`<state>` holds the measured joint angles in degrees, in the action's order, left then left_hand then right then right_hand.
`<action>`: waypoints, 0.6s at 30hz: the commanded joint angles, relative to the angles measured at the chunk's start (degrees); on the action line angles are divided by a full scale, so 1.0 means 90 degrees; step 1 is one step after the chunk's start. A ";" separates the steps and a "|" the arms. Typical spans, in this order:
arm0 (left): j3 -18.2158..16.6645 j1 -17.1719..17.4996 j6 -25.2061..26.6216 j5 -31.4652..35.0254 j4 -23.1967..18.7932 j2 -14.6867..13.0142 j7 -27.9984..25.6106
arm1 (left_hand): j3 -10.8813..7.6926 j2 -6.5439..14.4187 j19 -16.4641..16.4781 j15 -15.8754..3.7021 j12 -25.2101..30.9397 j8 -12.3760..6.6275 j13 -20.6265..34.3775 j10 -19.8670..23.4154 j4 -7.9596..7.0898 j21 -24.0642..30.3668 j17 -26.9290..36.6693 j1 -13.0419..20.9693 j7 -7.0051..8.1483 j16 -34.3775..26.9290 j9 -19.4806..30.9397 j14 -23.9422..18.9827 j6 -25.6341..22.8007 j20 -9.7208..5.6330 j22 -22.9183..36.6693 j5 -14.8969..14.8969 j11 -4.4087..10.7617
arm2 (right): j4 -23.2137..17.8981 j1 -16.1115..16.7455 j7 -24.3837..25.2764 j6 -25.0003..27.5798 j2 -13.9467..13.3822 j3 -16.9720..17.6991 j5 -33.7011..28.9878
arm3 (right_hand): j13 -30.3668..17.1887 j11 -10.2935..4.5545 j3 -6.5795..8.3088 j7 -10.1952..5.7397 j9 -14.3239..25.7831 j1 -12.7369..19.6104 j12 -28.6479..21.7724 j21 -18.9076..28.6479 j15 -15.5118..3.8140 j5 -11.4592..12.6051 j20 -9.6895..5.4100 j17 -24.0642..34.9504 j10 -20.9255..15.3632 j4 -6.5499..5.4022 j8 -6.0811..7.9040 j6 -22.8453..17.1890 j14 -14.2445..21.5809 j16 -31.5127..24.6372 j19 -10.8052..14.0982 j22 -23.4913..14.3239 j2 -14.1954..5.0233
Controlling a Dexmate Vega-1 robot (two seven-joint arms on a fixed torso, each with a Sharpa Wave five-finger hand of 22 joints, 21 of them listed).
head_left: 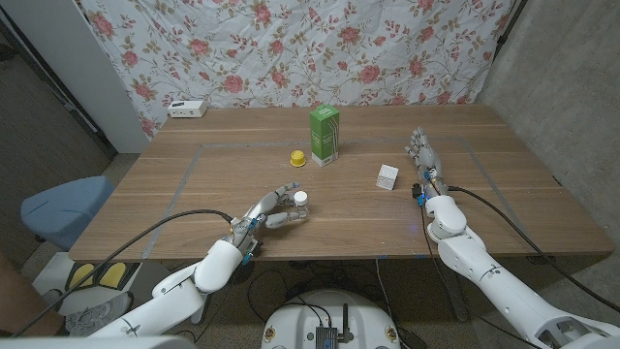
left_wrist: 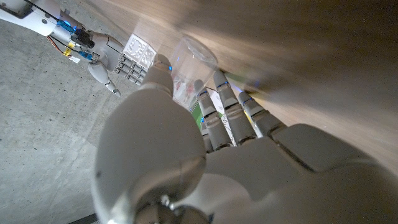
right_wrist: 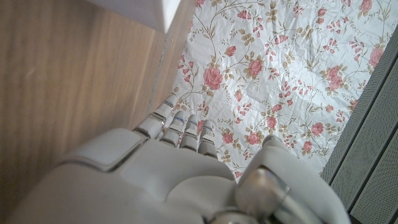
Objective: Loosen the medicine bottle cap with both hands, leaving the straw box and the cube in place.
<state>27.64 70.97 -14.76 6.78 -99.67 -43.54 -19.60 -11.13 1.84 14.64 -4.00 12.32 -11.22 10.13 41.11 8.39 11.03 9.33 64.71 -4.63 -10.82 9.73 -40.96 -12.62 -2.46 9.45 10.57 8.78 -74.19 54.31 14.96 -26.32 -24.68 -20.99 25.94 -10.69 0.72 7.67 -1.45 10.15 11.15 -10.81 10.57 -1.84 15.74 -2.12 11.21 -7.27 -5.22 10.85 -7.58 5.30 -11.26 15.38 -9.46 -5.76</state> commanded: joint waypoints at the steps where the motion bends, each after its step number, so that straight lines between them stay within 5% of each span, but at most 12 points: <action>1: -0.0034 -0.0017 -0.0111 0.0056 0.0047 0.0021 -0.0096 | -0.0050 0.0018 0.0076 -0.0885 0.0011 -0.0005 0.0006 0.0085 0.0008 0.0038 -0.0005 0.0056 -0.0072 0.0021 0.0031 -0.0076 -0.0086 -0.1023 0.0015 -0.0014 0.0023 | 0.0033 -0.0042 0.0004 0.0034 0.0015 -0.0021 -0.0011 | -0.0010 -0.0026 0.0009 -0.0030 0.0020 -0.0017 -0.0034 0.0024 -0.0023 0.0063 -0.0325 0.0004 -0.0058 0.0029 0.0010 -0.0028 0.0031 -0.0018 0.0049 -0.0010 -0.0009; 18: -0.0104 -0.0065 -0.0025 0.0161 -0.0073 0.0124 -0.0249 | -0.0111 0.0068 0.0148 -0.0871 -0.0022 0.0033 0.0010 0.0127 -0.0005 0.0030 -0.0012 0.0059 -0.0124 0.0053 0.0032 -0.0181 -0.0101 -0.0999 0.0016 -0.0024 -0.0007 | -0.0013 -0.0153 -0.0123 0.0238 -0.0078 -0.0073 0.0011 | -0.0011 -0.0013 0.0009 -0.0031 0.0020 -0.0018 -0.0035 0.0026 -0.0028 0.0069 -0.0328 0.0003 -0.0067 0.0032 0.0010 -0.0037 0.0034 -0.0017 0.0061 -0.0010 -0.0013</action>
<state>26.97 70.77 -15.47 7.50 -99.80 -43.03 -20.93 -11.68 2.07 15.35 -4.40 12.32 -10.99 10.12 41.83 8.46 11.02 9.07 64.94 -4.92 -10.39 9.73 -41.99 -12.93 -2.37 9.45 10.57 8.68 -74.03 53.59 14.56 -25.11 -24.77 -21.31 25.89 -10.69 0.40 7.67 -1.44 10.15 11.15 -10.81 10.57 -1.84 16.19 -2.34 11.21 -7.59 -5.22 10.85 -7.58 5.30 -11.26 15.60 -9.46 -5.76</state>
